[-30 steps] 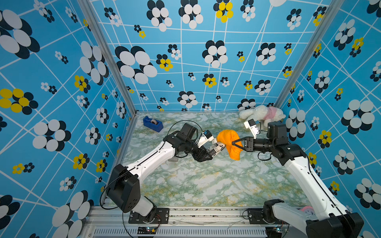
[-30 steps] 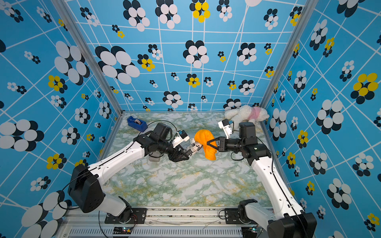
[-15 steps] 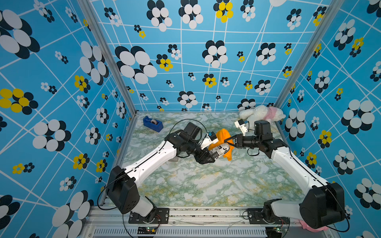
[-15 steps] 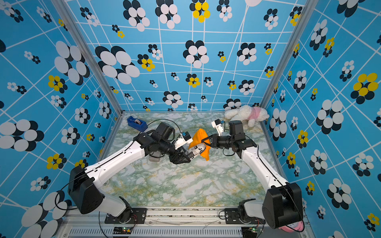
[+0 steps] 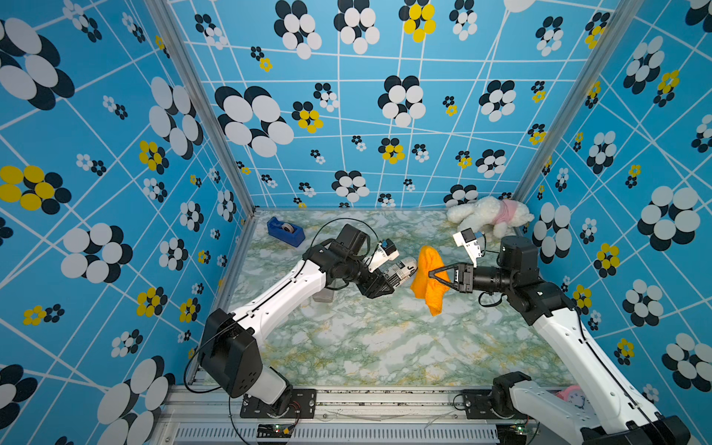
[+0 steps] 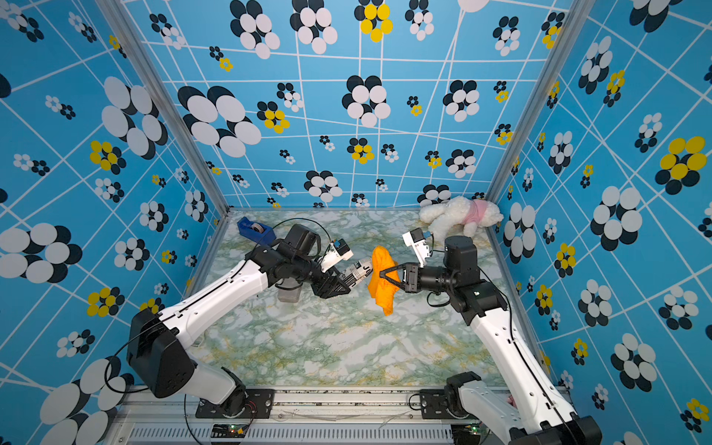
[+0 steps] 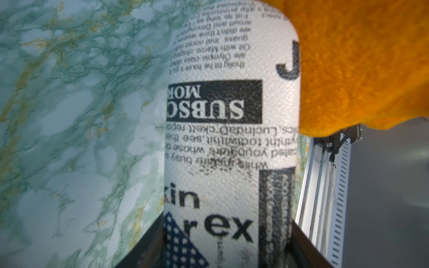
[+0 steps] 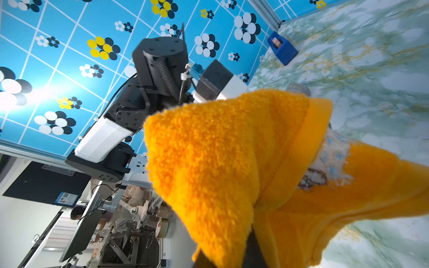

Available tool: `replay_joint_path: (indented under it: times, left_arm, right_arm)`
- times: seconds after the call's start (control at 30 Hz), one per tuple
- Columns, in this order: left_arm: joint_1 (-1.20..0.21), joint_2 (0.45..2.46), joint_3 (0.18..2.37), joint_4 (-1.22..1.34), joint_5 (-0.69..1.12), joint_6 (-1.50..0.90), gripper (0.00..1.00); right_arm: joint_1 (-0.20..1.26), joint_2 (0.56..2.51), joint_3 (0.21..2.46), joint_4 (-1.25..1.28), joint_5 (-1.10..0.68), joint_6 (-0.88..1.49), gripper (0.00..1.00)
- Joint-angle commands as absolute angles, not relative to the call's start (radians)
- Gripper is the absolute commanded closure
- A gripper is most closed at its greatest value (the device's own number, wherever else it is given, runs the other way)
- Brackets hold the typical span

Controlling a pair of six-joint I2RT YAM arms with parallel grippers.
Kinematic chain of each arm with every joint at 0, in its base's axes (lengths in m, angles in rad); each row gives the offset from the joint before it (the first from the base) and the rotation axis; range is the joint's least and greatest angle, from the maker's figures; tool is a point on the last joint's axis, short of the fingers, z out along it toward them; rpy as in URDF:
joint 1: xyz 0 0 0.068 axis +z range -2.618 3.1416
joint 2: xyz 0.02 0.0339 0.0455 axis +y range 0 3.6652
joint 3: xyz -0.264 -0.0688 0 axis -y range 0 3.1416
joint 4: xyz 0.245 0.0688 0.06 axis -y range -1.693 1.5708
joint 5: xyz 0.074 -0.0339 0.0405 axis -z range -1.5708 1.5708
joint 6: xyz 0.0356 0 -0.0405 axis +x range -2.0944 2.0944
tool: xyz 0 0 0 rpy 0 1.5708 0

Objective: Wipe the eyeglass case
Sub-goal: Wipe the dirt from the eyeglass case.

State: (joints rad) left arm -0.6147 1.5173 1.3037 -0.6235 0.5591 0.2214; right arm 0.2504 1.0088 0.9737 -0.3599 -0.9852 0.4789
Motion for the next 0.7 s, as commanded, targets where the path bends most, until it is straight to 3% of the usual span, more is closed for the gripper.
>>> replay_joint_path:
  times: [0.0,0.17,0.4,0.67]
  left_arm:
    - [-0.621,1.492,1.275,-0.587,0.535,0.207,0.88]
    - [-0.615,1.429,1.238,-0.567,0.574,0.183,0.88]
    - [-0.602,1.375,1.186,-0.326,0.637,-0.036,0.87]
    - [-0.624,1.432,1.149,-0.101,0.647,-0.184,0.87]
  right_arm:
    - [0.255,1.038,1.006,-0.420,-1.020,0.454,1.00]
    - [0.236,1.083,1.036,-0.498,-0.885,0.350,1.00]
    - [0.263,1.163,0.764,0.368,-0.940,0.933,1.00]
    - [0.329,1.338,0.682,1.207,-0.872,1.438,1.00]
